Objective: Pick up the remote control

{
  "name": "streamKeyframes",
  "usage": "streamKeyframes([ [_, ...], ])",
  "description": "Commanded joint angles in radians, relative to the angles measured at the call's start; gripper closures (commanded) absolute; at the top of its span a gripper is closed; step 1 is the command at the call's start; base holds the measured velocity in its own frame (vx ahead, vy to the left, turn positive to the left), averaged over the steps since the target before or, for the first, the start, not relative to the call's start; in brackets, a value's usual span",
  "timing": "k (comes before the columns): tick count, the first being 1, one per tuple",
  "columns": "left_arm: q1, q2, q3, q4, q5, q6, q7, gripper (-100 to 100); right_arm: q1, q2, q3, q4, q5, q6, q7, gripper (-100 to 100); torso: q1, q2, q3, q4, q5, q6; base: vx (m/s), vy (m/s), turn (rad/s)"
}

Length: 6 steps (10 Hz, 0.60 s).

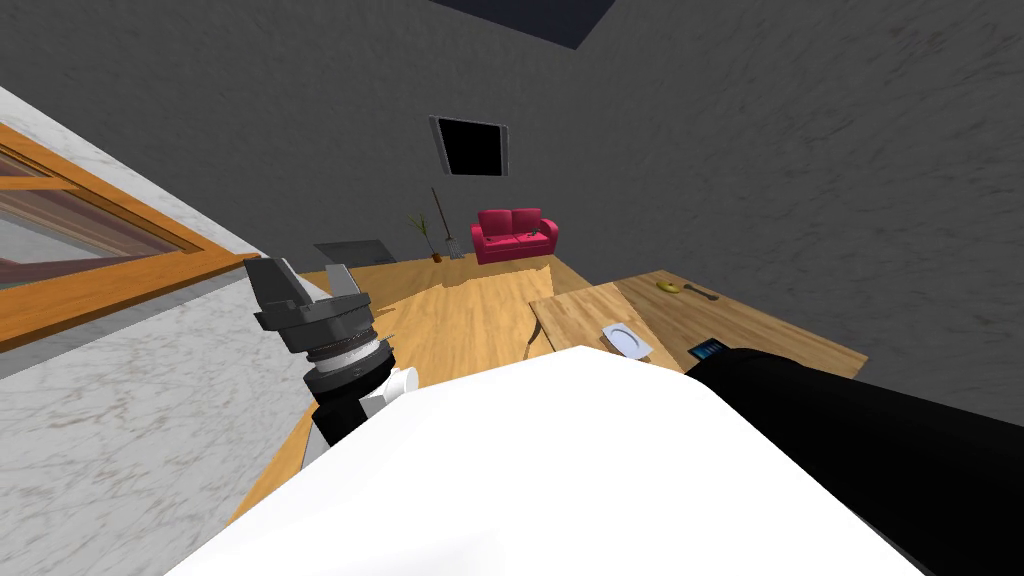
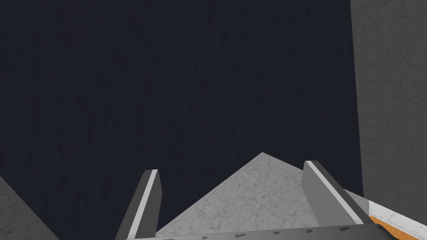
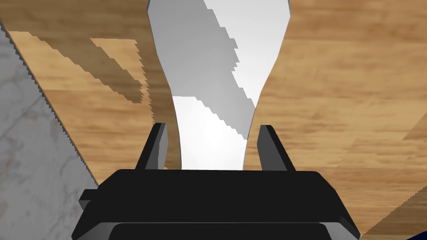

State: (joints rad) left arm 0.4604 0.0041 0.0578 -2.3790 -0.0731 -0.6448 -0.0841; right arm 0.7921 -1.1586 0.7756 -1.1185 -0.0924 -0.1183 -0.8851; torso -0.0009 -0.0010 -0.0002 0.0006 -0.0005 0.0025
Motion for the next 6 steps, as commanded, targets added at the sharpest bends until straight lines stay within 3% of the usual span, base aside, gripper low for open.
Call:
streamKeyframes([
  [1,0.0,0.0,0.0,0.0,0.0,0.0,0.0,0,0.0,0.0,0.0,0.0,0.0,0.0,0.0,100,0.0,0.0,0.0,0.0,0.0,0.0,0.0,0.0,0.0],
  [2,0.0,0.0,0.0,0.0,0.0,0.0,0.0,0,0.0,0.0,0.0,0.0,0.0,0.0,0.0,100,0.0,0.0,0.0,0.0,0.0,0.0,0.0,0.0,0.0],
  [3,0.0,0.0,0.0,0.0,0.0,0.0,0.0,0,0.0,0.0,0.0,0.0,0.0,0.0,0.0,0,0.0,0.0,0.0,0.0,0.0,0.0,0.0,0.0,0.0],
  [4,0.0,0.0,0.0,0.0,0.0,0.0,0.0,0,0.008,-0.028,-0.001,-0.005,0.001,-0.02,-0.009,100,0.0,0.0,0.0,0.0,0.0,0.0,0.011,0.036,-0.078],
  [6,0.0,0.0,0.0,0.0,0.0,0.0,0.0,0,0.025,-0.071,-0.007,-0.027,0.001,-0.037,-0.02,100,0.004,-0.001,-0.001,0.0,0.001,0.001,0.027,0.054,-0.084],
])
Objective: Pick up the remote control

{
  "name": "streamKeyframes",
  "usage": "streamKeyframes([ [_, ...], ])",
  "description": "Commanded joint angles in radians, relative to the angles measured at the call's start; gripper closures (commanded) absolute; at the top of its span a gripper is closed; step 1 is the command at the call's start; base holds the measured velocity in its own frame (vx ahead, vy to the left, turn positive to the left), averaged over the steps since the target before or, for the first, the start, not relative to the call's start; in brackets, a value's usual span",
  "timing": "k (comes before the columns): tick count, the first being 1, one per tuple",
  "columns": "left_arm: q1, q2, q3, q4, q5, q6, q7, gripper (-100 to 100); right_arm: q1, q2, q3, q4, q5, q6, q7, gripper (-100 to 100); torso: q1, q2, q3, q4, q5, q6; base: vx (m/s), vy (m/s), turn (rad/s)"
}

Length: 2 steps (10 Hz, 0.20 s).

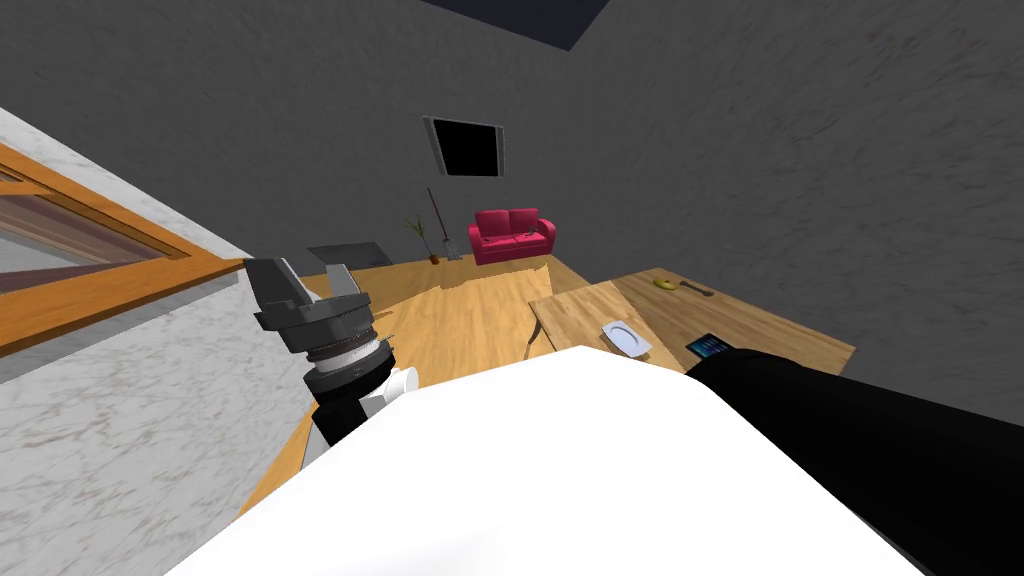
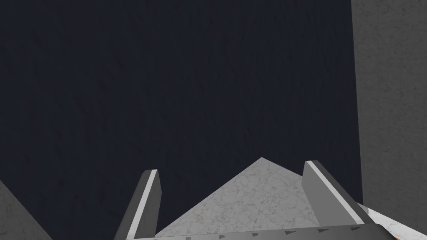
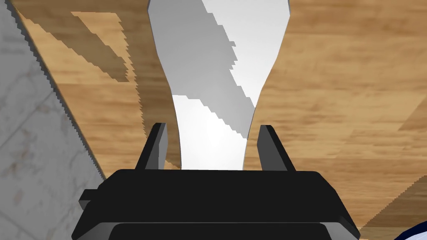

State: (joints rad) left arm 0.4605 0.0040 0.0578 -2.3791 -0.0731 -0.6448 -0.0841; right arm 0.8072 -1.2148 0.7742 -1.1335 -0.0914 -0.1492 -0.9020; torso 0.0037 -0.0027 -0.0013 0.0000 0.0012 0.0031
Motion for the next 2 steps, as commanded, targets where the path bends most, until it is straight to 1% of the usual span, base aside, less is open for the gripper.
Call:
streamKeyframes([
  [1,0.0,0.0,0.0,0.0,0.0,0.0,0.0,0,0.0,0.0,0.0,0.0,0.0,0.0,0.0,100,0.0,0.0,0.0,0.0,0.0,0.0,0.011,0.026,-0.019],
  [2,0.0,0.0,0.0,0.0,0.0,0.0,0.0,0,0.0,-0.002,0.001,0.002,0.0,-0.005,-0.002,0,-0.001,0.001,0.0,0.0,-0.001,0.0,0.002,0.005,0.001],
])
